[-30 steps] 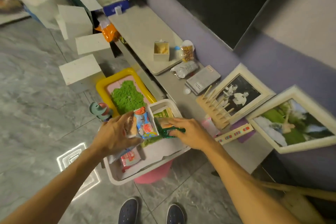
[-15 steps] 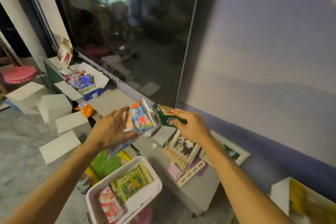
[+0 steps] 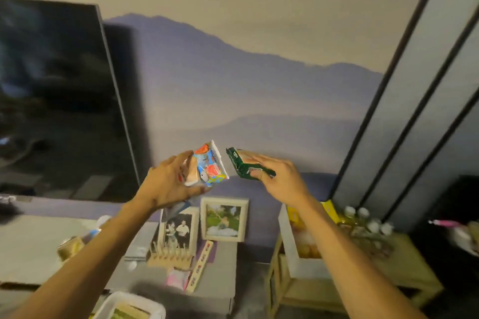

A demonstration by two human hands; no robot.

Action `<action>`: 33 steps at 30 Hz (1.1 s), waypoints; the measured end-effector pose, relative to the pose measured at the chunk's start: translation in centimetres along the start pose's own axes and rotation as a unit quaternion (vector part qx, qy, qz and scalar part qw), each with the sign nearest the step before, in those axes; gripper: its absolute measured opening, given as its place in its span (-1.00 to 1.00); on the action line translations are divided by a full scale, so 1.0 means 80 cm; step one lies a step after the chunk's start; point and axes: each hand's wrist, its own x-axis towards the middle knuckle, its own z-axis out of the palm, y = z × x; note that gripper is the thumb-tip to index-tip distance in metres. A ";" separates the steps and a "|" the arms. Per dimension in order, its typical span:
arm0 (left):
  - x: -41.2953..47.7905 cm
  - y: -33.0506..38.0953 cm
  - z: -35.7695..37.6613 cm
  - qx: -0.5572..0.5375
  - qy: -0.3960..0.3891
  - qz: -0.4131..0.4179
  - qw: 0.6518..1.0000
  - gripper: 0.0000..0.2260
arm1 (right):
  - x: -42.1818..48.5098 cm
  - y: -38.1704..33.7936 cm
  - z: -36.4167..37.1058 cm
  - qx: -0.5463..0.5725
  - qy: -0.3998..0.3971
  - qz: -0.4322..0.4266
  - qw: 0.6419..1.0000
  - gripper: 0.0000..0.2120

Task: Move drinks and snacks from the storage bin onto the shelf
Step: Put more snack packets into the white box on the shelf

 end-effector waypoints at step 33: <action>0.144 0.321 0.432 -0.162 -0.137 -0.076 0.974 0.01 | -0.163 0.391 -0.150 -0.054 0.075 0.232 0.968 -0.77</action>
